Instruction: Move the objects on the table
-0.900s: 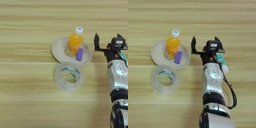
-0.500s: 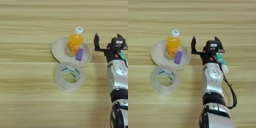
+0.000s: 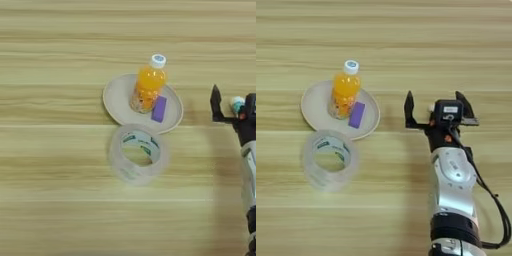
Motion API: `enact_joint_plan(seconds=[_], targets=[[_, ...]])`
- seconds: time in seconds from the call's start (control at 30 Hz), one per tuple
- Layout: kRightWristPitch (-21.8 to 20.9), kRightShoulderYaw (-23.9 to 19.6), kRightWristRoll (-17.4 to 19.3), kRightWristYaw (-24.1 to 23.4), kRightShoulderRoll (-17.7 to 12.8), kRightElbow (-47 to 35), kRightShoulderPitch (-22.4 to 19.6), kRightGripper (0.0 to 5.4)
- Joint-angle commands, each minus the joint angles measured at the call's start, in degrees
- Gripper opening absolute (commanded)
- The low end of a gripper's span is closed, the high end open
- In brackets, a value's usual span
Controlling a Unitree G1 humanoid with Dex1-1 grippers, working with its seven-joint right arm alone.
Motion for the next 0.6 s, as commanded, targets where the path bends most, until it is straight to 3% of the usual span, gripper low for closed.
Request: enact_joint_plan(seconds=[0.03, 0.3, 0.6], targets=[[1.52, -1.39, 0.14, 0.05, -3.71, -4.76, -0.29, 5.37], [3.94, -2.92, 0.84, 0.91, -4.53, -3.06, 2.25, 5.37], [2.68, -3.49, 1.08, 0.72, -4.49, 4.21, 0.46, 5.37]])
